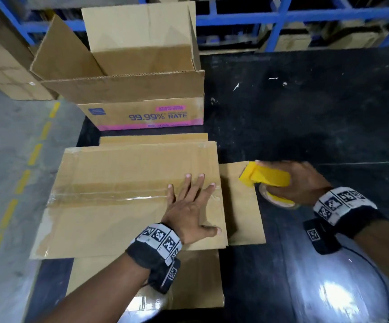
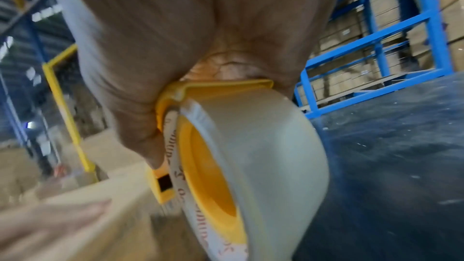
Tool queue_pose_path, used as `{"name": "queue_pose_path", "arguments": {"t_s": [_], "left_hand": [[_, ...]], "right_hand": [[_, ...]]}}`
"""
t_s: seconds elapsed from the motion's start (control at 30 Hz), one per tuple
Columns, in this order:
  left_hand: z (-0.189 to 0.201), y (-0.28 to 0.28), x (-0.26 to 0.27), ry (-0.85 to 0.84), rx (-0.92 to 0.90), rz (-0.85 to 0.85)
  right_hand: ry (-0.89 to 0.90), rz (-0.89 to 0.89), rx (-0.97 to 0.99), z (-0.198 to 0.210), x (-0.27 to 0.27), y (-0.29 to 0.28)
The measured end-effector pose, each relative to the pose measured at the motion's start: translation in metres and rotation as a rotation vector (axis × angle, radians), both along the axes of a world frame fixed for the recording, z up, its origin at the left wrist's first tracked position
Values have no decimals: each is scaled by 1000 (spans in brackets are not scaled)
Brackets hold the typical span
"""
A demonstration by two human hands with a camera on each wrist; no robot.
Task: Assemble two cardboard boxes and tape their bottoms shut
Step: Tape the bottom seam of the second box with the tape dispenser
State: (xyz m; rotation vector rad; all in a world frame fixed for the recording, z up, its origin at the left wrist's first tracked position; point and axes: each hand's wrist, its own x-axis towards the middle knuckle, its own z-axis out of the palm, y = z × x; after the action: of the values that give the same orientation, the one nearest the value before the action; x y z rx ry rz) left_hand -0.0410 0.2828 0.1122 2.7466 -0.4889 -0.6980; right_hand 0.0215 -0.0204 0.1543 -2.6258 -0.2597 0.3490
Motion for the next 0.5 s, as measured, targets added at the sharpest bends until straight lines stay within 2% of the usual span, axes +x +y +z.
{"name": "queue_pose_path", "arguments": {"t_s": [0.07,0.13,0.2,0.27,0.33,0.4,0.5], "left_hand": [[8,3,6,-54,-109,73],[15,10,19,-116,-367,250],[25,15,40,-30,-791,523],[44,17,63,141,-1086,711],[69,18,79,227,-1208,729],[85,18,89,233,-1203,637],[97,21,95,290,-1160,465]], "right_hand": [[-73,-76,148,8,-8,15],[-130,-207,340,13,-20,37],[-200,-285,501,18,-37,64],[-324,-331,530,19,-55,94],[-468,-346,490,21,-71,121],[-576,-379,439,21,-82,141],[-646,-439,407,22,-93,159]]}}
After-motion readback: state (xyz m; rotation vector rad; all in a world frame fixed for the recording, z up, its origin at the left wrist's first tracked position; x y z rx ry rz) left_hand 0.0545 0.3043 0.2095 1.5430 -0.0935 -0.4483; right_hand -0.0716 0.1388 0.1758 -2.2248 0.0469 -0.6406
